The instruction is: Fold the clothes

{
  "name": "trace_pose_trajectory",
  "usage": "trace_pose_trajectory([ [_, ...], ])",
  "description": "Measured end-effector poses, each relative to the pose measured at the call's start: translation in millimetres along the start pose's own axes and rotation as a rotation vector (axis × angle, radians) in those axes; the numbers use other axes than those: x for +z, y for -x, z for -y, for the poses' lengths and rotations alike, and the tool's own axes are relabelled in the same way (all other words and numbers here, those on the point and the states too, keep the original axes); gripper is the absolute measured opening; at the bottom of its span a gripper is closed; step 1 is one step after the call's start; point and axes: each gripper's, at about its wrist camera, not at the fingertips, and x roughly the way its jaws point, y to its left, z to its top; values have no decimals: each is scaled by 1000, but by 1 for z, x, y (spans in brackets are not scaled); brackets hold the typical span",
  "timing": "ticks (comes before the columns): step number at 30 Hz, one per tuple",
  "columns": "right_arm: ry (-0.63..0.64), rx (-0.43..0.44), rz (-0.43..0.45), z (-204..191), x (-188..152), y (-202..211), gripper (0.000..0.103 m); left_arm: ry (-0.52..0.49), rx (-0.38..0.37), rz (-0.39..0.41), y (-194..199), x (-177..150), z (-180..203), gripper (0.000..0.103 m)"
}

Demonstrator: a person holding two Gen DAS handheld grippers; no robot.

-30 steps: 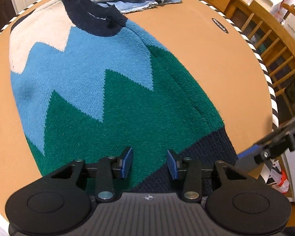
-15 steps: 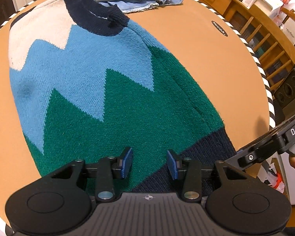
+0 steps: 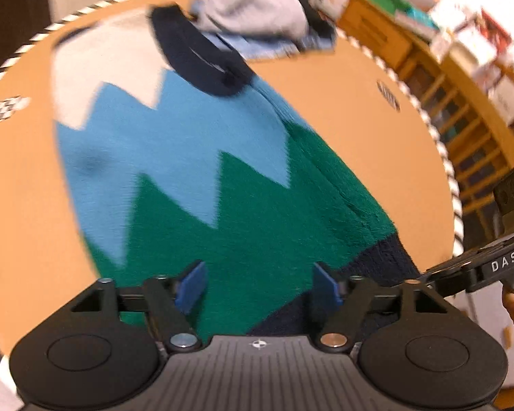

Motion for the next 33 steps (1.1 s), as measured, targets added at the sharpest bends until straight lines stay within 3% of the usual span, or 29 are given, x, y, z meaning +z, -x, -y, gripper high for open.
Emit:
trace_pose_trajectory([
  [5,0,66,-16,-19,13,5,16,252,-72,60,38,-29,-51,81],
  [15,10,99,-36,-49,31,0,16,750,-410,11,19,-111,-103,82],
  [20,12,84,-50,-51,32,-2,16,881,-512,6,-2,-130,-111,83],
  [23,14,84,-48,-43,24,18,16,924,-559,-16,-17,-137,-110,83],
  [26,17,78,-56,-47,21,14,16,959,-574,-16,-26,-141,-110,82],
  [29,10,73,-54,-49,17,10,16,979,-579,23,-29,-141,-113,70],
  [30,2,75,-51,-50,16,8,16,976,-578,27,-29,-140,-113,60],
  [31,-5,76,-47,-50,16,6,16,952,-573,13,-31,-137,-111,43],
  [32,-4,65,-43,-50,15,4,16,925,-562,-2,-32,-133,-108,37],
  [33,1,48,-40,-51,13,3,16,864,-505,-23,-29,-126,-103,33],
])
